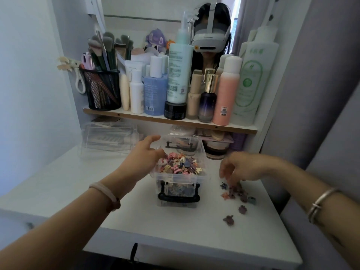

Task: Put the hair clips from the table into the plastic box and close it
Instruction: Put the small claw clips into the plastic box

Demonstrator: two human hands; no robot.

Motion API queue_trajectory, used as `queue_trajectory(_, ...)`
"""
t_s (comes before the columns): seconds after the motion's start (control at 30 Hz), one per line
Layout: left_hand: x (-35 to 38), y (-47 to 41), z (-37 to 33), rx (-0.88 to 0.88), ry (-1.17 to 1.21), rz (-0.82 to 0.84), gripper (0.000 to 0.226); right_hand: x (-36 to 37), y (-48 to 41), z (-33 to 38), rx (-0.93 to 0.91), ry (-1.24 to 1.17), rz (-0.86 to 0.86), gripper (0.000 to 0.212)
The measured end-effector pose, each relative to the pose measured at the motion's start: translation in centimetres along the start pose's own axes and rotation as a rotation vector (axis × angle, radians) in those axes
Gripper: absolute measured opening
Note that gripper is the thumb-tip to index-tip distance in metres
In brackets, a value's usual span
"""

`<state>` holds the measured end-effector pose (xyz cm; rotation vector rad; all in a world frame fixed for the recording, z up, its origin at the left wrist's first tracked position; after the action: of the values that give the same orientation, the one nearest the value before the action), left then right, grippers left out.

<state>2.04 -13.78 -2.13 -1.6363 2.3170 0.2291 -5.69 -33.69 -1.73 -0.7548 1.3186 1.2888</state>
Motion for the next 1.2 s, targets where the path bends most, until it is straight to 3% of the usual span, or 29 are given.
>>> queue_trajectory(0.1, 0.0, 0.0, -0.1, 0.001, 0.001, 0.002, 0.050, 0.6, -0.2, -0.2, -0.001, 0.022, 0.035, 0.024)
queue_trajectory(0.4, 0.0, -0.3, 0.2, 0.009, -0.002, -0.001, 0.049, 1.5, -0.9, 0.5, -0.092, 0.046, -0.080, 0.019)
queue_trajectory(0.47, 0.0, -0.2, 0.2, 0.007, 0.000, 0.005, 0.049, 0.3, -0.8, 0.7, -0.104, -0.025, -0.302, 0.018)
queue_trajectory(0.53, 0.1, -0.1, 0.1, 0.000, -0.016, -0.002, 0.049, -2.1, -0.1, 1.1, -0.091, -0.320, -0.654, 0.017)
queue_trajectory(0.6, 0.1, -0.1, 0.0, -0.006, -0.022, -0.007, 0.049, -4.1, 0.8, 2.2, -0.206, -0.654, -0.788, 0.018)
queue_trajectory(0.67, 0.2, 0.2, -0.1, -0.006, 0.000, 0.012, 0.049, -4.8, 1.2, 3.3, -0.296, -0.700, -0.685, 0.022)
queue_trajectory(0.8, 0.6, 0.6, -0.4, 0.018, 0.016, 0.037, 0.050, -4.0, 0.7, 1.0, -0.120, -0.294, -0.467, 0.027)
queue_trajectory(0.87, 0.6, 0.6, -0.4, 0.016, 0.012, 0.027, 0.050, -2.3, 0.4, -0.9, 0.025, -0.095, -0.145, 0.027)
queue_trajectory(0.93, 0.5, 0.6, -0.4, 0.015, 0.008, 0.033, 0.050, -0.4, 0.7, -2.0, 0.140, -0.101, 0.122, 0.023)
queue_trajectory(1.2, 0.6, 1.1, -0.8, 0.002, -0.023, 0.021, 0.050, 1.0, 0.2, -1.4, 0.075, -0.192, 0.143, 0.015)
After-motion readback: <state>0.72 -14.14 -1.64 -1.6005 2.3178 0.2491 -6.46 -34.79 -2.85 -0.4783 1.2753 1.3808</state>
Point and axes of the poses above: each hand's wrist, its own y-axis away from the middle knuckle, its own x-axis out of the palm, z = x × y, the point moved 3 cm from there along -y, towards the middle knuckle, and after that the axes turned 6 degrees about -z, right-handed, at the moved point
